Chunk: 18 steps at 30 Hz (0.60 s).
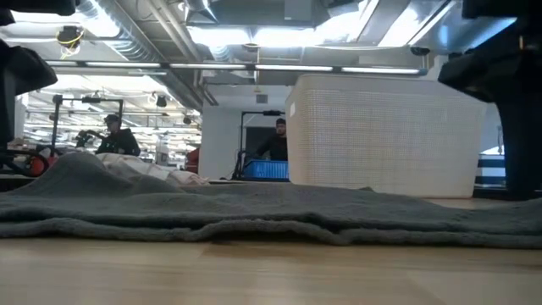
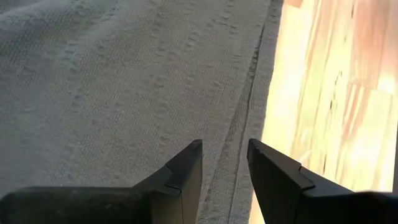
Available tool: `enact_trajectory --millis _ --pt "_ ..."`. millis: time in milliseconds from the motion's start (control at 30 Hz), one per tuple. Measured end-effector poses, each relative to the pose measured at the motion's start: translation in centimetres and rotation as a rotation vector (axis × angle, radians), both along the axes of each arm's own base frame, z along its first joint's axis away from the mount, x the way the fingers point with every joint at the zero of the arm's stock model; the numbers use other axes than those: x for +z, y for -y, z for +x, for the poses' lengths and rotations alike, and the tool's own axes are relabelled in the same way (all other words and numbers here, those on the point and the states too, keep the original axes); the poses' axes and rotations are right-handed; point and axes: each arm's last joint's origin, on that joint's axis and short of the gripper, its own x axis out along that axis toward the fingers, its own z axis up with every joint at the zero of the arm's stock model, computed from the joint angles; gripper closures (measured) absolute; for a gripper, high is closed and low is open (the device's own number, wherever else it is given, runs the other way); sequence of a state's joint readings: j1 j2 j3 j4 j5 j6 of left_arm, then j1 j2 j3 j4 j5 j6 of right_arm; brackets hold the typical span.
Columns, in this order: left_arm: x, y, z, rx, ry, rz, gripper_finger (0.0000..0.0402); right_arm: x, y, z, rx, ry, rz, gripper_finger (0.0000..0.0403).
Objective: Fold towel
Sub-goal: Fold the gray towel
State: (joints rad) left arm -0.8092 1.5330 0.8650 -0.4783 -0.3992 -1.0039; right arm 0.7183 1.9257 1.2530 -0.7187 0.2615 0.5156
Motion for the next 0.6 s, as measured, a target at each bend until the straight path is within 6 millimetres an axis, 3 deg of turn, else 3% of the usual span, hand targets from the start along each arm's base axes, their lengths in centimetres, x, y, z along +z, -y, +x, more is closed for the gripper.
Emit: enact_trajectory --millis 300,533,600 --pt "0.02 0.0 -0.01 -0.009 0.001 0.006 0.0282 -1.11 0.13 0.16 0.039 -0.029 -0.056 0.0254" --pt "0.03 -0.1 0.06 -0.062 -0.008 0.033 0.0282 -1.14 0.27 0.18 0.034 -0.01 -0.096 0.0379" --pt "-0.08 -0.05 -0.15 -0.117 -0.049 0.031 0.0282 -1.15 0.23 -0.01 0.035 -0.02 -0.101 0.039"
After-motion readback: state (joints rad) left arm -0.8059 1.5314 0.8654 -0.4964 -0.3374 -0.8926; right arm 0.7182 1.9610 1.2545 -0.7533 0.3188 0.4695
